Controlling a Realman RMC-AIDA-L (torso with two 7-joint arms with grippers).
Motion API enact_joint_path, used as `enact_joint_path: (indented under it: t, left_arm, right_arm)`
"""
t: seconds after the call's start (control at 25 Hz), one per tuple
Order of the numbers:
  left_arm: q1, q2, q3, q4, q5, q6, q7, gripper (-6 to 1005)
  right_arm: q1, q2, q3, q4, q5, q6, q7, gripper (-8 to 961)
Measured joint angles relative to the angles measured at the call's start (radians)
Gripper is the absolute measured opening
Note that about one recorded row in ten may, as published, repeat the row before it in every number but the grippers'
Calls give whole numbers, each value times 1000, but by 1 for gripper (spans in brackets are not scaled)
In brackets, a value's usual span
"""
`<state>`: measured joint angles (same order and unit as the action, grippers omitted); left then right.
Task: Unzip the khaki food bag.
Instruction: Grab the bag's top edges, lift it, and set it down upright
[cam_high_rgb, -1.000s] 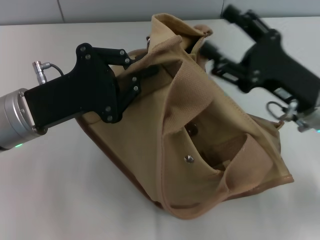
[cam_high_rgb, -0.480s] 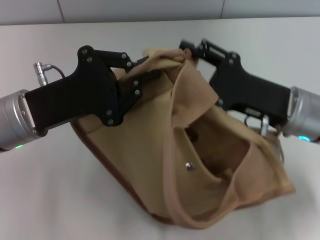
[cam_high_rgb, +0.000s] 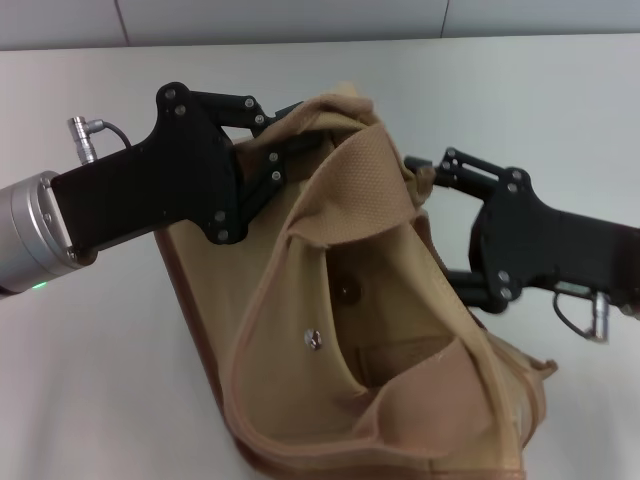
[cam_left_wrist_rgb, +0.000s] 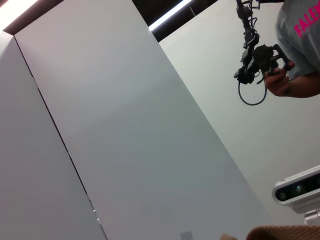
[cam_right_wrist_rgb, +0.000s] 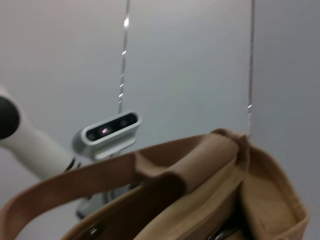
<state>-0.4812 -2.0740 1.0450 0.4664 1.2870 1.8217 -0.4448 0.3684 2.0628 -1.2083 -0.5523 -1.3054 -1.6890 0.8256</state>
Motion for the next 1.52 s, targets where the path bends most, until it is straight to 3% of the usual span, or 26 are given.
enact_joint_path:
  t: [0.16,0.24,0.32,0.44,0.52,1.24,1.52]
  left_arm:
    - [0,0,-1,0,0,0,0,80]
    - [0,1,-2,0,0,3,0,80]
    - [3,2,-2,0,0,5,0,80]
    - [4,2,1,0,0,5,0,79]
    - [4,2,2,0,0,5,0,79]
    - [-6,2,7,0,0,3,0,79]
    - [-7,3,7,0,0,0,0,79]
  right_arm:
    - [-24,-11,47,-3,-41,-45,1,844]
    - [-44,-2,125,6,-40,-63,0,843]
    - [-60,23,280,50,-3,-103,-7,842]
    - [-52,24,326,120,61,-137,-35,841]
    - [-26,21,325,193,128,-154,-72,840]
    - [141,26,199,232,123,-19,-75,834]
    - [131,21,112,183,119,8,-56,831]
